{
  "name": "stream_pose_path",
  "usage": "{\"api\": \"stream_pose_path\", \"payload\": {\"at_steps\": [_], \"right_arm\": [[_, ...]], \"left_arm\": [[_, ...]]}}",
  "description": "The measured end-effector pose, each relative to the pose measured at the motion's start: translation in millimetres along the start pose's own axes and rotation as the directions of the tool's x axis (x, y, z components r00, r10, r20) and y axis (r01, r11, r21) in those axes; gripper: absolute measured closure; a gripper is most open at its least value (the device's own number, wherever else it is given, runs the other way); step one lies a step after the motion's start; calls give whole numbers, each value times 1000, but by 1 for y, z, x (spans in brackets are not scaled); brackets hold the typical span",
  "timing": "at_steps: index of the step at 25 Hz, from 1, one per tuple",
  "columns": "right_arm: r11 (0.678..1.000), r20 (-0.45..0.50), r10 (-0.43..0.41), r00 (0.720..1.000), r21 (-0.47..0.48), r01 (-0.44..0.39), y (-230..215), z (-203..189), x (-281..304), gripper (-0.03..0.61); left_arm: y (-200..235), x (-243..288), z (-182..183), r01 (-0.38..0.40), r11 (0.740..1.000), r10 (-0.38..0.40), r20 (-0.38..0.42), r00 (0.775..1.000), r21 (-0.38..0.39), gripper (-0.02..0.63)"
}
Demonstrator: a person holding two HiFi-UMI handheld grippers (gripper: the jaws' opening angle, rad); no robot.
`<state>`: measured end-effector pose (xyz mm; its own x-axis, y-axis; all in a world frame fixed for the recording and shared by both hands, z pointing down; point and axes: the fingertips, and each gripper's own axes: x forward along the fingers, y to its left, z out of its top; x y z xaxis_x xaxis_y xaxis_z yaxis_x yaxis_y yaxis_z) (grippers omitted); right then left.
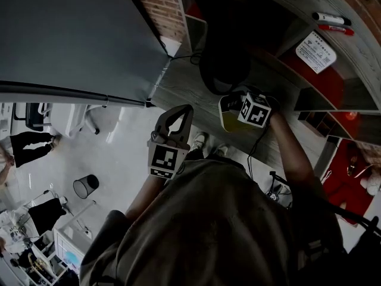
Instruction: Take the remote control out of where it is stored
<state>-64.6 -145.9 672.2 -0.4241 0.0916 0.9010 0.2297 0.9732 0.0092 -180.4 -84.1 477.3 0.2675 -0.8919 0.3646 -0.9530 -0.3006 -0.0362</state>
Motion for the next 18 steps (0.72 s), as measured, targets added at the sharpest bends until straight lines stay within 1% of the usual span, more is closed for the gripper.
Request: {"api": "stream_pose_path", "payload": {"at_steps": [3, 5, 8, 11, 12, 18], "right_arm": [[999, -8, 35, 999, -25, -36, 10, -1, 2, 373], [999, -25, 44, 999, -22, -45, 13, -5, 6, 376], [997, -38, 51, 998, -54, -53, 14, -7, 11, 376], [998, -47, 51, 998, -23, -52, 9, -8, 9, 380], [998, -44, 53, 998, -18, -54, 8, -8, 9, 397], [997, -42, 75, 996, -17, -76, 13, -4, 13, 430]], "left_arm": [[-1, 0, 0, 1, 1000, -1, 2, 1000, 1, 603], [-1, 0, -1, 2, 1000, -2, 0, 1000, -1, 603], [-1, -3, -2, -1, 1000, 1, -1, 1000, -5, 603], [1, -5, -4, -8, 1000, 8, -6, 1000, -4, 603], [2, -6, -5, -10, 1000, 10, -7, 1000, -6, 603], [3, -8, -9, -17, 1000, 17, -13, 1000, -13, 603]]}}
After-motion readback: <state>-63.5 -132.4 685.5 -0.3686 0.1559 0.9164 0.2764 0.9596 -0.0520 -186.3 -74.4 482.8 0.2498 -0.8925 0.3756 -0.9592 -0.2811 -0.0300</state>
